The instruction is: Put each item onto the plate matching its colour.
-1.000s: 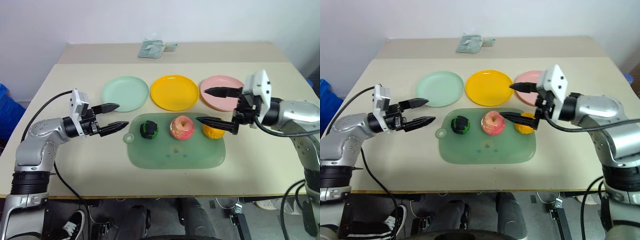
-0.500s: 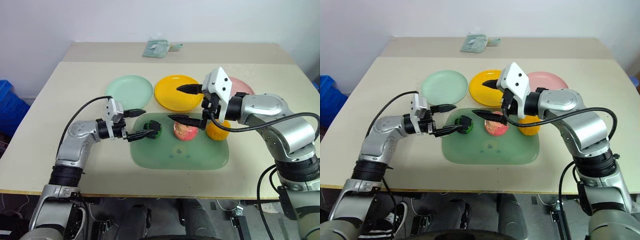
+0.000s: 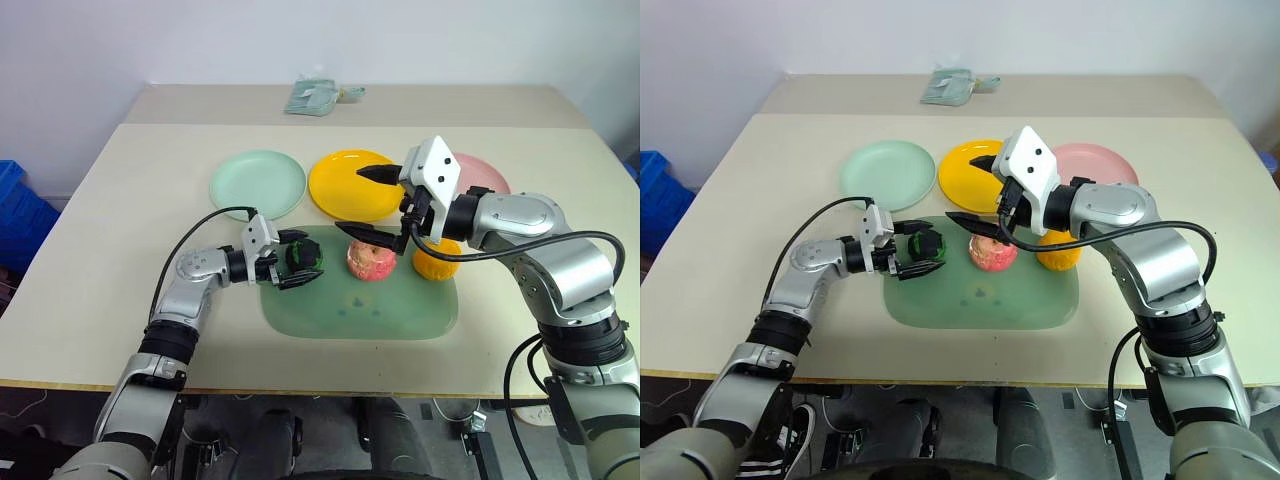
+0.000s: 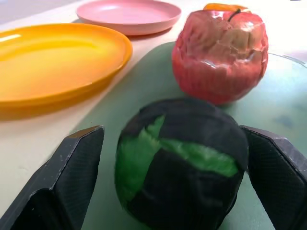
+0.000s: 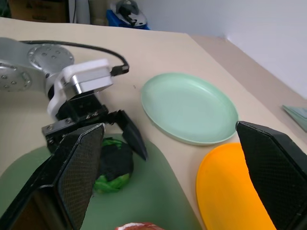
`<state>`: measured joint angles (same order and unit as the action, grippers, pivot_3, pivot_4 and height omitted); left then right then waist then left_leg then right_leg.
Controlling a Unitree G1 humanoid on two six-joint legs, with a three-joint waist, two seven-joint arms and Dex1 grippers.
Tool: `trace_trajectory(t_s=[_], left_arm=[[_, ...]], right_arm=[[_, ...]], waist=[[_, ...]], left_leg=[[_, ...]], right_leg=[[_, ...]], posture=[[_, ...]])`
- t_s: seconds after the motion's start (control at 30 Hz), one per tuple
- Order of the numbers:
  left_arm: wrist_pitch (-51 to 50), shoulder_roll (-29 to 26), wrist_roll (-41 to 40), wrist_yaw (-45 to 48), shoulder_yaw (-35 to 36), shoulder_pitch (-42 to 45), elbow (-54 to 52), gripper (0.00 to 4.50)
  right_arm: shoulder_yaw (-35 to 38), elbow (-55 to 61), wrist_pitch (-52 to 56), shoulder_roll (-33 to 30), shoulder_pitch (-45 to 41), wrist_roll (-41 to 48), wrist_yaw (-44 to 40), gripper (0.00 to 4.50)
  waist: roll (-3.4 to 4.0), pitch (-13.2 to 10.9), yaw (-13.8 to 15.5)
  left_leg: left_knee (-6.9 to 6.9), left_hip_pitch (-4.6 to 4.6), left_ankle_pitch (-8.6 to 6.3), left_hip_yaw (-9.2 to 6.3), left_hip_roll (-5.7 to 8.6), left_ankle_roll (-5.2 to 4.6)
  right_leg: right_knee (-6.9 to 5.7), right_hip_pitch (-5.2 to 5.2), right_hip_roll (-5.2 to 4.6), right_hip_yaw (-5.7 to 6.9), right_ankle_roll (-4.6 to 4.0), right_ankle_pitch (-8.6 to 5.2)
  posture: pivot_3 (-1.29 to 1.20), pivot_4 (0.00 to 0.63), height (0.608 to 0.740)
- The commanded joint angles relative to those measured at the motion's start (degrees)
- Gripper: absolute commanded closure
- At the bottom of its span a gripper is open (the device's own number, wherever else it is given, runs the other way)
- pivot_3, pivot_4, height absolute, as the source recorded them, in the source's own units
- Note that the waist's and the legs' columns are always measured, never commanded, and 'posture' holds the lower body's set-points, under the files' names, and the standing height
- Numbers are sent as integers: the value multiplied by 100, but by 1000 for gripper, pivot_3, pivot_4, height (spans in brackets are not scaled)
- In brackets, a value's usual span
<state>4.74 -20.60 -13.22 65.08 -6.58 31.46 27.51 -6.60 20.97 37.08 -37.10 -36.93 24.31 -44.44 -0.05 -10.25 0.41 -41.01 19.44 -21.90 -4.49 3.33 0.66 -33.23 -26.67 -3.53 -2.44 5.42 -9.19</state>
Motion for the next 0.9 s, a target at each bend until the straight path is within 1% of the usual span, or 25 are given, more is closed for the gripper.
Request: trace_trajectory(t_s=[0.03, 0.07, 0.1, 0.13, 0.2, 0.43, 0.57, 0.7, 0.77, 0.83, 0.9], left_arm=[[112, 12, -65, 47, 63, -84, -53, 0], [39, 14, -108, 100, 70, -107, -60, 0], [-66, 24, -169, 157, 75, -123, -80, 250], [-31, 55, -188, 115, 115, -138, -92, 519], [127, 90, -106, -31, 146, -160, -101, 1284], [-103, -67, -159, 32, 185, -217, -150, 1284], [57, -26, -114, -164, 241, -138, -81, 1284], [-28, 20, -157, -297, 280, -32, -74, 1284], [-163, 39, -230, -397, 356, 69, -45, 1284], [-386, 68, -288, -694, 524, 281, 87, 1284], [-767, 146, -605, -1034, 907, 622, 251, 1284]], right_arm=[[135, -17, -147, -9, -64, -62, -36, 41], [128, -43, -165, -4, -78, -86, -43, 41], [128, -67, -181, 7, -90, -97, -50, 7], [125, -75, -189, 29, -104, -98, -50, 0], [119, -81, -183, 62, -123, -81, -70, 0], [79, -242, -304, 111, -192, -174, -133, 0], [55, -317, -392, 164, -222, -230, -146, 0], [74, -365, -439, 202, -235, -264, -162, 0], [81, -393, -368, 235, -230, -227, -186, 0], [26, -414, -397, 269, -203, -284, -185, 0], [40, -440, -392, 418, -195, -284, -72, 0]], waist=[[0, 0, 1], [0, 0, 1], [0, 0, 1], [0, 0, 0], [0, 0, 0], [0, 0, -5], [0, 0, -7], [0, 0, -6], [0, 0, -5], [0, 0, 6], [0, 0, 10]], left_leg=[[0, 0, 0, 0, 0, 0], [0, 0, 0, 0, 0, 0], [0, -1, 0, 0, 0, 0], [0, -1, 0, 0, 0, 0], [0, -1, 0, 0, 0, 0], [0, -2, 0, -1, 0, 0], [0, -2, 0, -1, -1, 0], [0, -1, 0, -1, -1, 0], [0, -1, 0, -1, -1, 0], [0, 0, 0, -1, 0, 0], [-1, 0, 0, -2, 0, 0]], right_leg=[[0, 0, 0, 0, 0, 0], [0, 0, 0, 0, 0, 0], [0, 0, 0, 0, 0, 0], [0, 0, 0, 0, 0, 0], [0, 0, 0, 0, 0, 0], [0, 0, 0, 0, 0, 0], [0, 0, 1, 0, 0, 0], [0, 0, 1, 0, 0, 0], [0, 0, 1, 0, 0, 0], [0, 0, 0, 0, 0, 0], [0, 0, 1, 1, 0, 0]], posture=[[0, 150, 740], [0, 150, 740], [0, 150, 740], [0, 150, 740], [0, 150, 740], [0, 150, 740], [0, 150, 740], [0, 150, 740], [0, 150, 740], [0, 150, 740], [0, 150, 740]])
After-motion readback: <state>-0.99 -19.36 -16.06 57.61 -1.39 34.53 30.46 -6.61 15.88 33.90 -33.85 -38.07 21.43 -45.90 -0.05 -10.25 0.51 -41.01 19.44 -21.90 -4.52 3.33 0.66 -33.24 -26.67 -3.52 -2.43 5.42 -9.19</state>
